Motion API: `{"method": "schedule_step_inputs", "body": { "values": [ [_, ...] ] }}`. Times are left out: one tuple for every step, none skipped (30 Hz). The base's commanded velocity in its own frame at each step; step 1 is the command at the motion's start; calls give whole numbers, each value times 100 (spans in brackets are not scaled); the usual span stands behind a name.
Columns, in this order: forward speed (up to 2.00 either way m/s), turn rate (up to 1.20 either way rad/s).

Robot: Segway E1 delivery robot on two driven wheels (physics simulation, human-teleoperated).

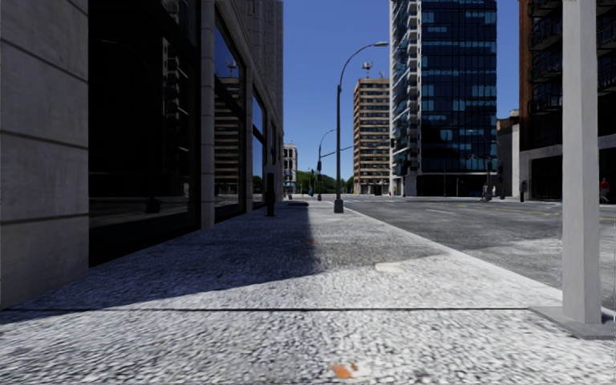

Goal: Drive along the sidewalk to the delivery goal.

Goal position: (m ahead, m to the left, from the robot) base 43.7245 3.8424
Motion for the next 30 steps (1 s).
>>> {"method": "schedule_step_inputs", "body": {
  "values": [
    [200,26],
    [200,0],
    [200,0],
    [200,0],
    [200,0],
    [200,0],
    [200,0],
    [200,0],
    [200,0],
    [200,0],
    [200,0],
    [200,0],
    [200,0],
    [200,0],
    [200,0],
    [200,0],
    [200,0],
    [200,0],
    [200,0],
    [200,0],
    [200,0],
    [200,0],
    [200,0],
    [200,0],
    [200,0],
    [200,0],
    [200,0],
    [200,0],
    [200,0],
    [200,0]
  ]
}}
